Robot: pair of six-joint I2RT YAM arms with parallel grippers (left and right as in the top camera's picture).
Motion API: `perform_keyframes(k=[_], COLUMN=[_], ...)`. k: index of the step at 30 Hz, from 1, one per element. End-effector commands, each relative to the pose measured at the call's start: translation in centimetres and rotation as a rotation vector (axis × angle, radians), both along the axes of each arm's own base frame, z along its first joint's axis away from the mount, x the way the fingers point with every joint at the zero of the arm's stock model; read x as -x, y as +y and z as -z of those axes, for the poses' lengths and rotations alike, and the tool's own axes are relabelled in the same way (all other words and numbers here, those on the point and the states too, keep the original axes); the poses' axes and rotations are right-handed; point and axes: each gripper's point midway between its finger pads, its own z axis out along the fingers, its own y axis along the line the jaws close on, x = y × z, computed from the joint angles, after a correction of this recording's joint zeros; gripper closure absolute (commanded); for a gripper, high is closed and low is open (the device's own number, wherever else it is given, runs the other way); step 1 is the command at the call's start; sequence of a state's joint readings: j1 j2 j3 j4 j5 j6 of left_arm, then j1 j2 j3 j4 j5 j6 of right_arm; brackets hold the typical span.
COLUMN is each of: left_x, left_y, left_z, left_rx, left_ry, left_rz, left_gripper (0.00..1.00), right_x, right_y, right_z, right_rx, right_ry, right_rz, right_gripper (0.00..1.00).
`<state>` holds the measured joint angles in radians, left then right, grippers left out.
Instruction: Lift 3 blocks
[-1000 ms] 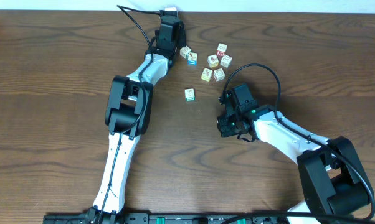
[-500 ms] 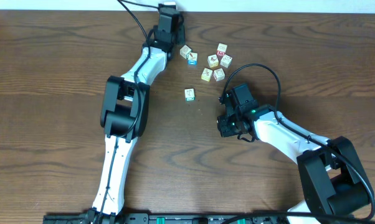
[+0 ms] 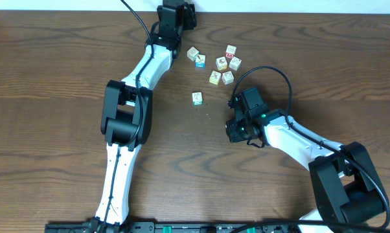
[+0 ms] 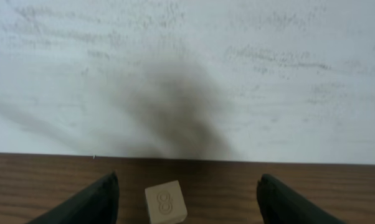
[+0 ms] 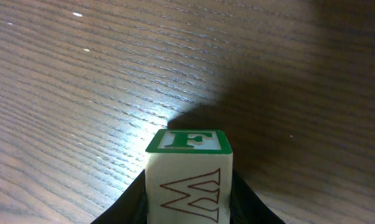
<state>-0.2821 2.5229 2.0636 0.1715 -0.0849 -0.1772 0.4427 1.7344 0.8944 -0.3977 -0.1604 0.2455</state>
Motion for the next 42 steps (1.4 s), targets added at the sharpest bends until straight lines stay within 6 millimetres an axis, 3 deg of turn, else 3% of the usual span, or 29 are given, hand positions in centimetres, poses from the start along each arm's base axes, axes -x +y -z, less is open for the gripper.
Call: perform_keyframes(k=[1,15,24,29,35,42], left_x=[-0.6,-3.2,-3.2,-3.1,-3.0,-3.0], left_y=[0.6,-0.2,0.0,0.1,0.5,0.6], left_z=[1.4,6.1,6.6,6.8,7.1,7.3], left_rx=[-0.016,-0.013,-0.021,-0.023,-0.036,-0.038], left_ry=[-0.007,0.003,0.010,0.015,0.028,0.034], left_rz=[-0.020,-0.026,-0.039,-0.040,-0.060,-0.060], left_gripper=[0.27,0.25,0.25,0.40,0.40,0.65], right_x=[1.2,1.2,1.2,1.2,1.2,1.2], right_y=[-0.5,-0.5,-0.5,-0.5,-0.5,-0.5], right_z=[1.8,1.8,1.8,1.8,1.8,1.8], right_rx=[0.028,0.027,0.027,0.027,0.026,0.027], right_ry=[0.055,0.053,0.052,0.052,0.053,0.052], right_rz=[0.009,0.009,0.009,0.009,0.009,0.009], right_gripper=[0.82,0.81,0.81,0.81,0.81,0.82])
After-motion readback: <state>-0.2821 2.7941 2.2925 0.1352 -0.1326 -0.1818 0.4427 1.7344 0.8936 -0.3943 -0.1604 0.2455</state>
